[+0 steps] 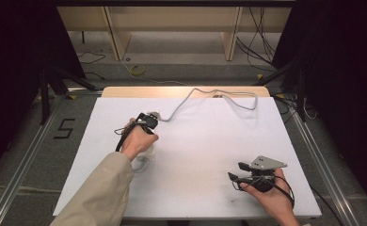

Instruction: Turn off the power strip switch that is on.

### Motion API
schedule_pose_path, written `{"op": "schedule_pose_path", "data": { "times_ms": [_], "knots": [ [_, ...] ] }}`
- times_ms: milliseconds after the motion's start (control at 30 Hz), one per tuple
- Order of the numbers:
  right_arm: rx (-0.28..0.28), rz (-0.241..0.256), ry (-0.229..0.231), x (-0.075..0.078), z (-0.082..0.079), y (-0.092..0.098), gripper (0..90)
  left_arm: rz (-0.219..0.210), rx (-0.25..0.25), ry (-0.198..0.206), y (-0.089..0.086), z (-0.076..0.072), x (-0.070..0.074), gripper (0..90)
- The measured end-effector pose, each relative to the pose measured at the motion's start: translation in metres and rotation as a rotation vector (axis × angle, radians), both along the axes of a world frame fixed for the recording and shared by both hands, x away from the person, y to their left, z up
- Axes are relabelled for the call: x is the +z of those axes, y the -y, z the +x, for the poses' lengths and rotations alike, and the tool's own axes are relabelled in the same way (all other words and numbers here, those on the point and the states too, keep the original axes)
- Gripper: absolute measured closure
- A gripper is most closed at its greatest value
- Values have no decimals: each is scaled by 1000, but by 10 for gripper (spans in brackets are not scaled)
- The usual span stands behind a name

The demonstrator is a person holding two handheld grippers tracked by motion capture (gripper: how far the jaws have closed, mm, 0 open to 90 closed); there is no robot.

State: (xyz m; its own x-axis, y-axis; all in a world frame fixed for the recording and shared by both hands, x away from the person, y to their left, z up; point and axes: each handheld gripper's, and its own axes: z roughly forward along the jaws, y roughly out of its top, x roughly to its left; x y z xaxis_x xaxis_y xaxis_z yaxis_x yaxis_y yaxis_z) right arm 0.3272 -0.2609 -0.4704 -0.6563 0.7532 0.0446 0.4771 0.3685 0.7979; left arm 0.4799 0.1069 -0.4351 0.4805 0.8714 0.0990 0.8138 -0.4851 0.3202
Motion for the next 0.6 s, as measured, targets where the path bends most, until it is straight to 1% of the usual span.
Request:
{"op": "schedule_pose_path", "data": {
  "times_ms": [33, 67, 100, 133, 167, 200, 233, 267, 333, 400, 533, 600],
  "knots": [
    [0, 0, 0, 0, 0, 0, 423, 19, -2, 30, 0, 0, -1, 898],
    [0, 0, -1, 0, 0, 0, 423, 26, -1, 69, 0, 1, -2, 898],
    [1, -1, -1, 0, 0, 0, 423, 18, 2, 68, 1, 2, -3, 898],
    [1, -1, -1, 0, 0, 0, 423, 25, -4, 57, 1, 4, -2, 899],
    [3, 0, 2, 0, 0, 0, 423, 29, -2, 54, 3, 4, -2, 899],
    [0, 2, 0, 0, 0, 0, 423, 44, -10, 51, 4, 4, -2, 898],
    [1, 2, 0, 0, 0, 1, 423, 46, -9, 52, 4, 4, -2, 898],
    [-2, 3, -2, 0, 1, 1, 423, 36, 2, 53, 4, 4, -2, 898],
    [-3, 3, -1, 0, 1, 2, 423, 24, 4, 53, 2, 4, -2, 899],
    [0, 1, -1, 0, 1, 1, 423, 18, 5, 53, 0, 4, -2, 898],
    [0, -1, 0, 1, 0, 1, 423, 22, 3, 52, 0, 2, -2, 899],
    [0, -1, 0, 1, 1, 1, 423, 4, 11, 46, -2, 2, -1, 898]
  ]
}}
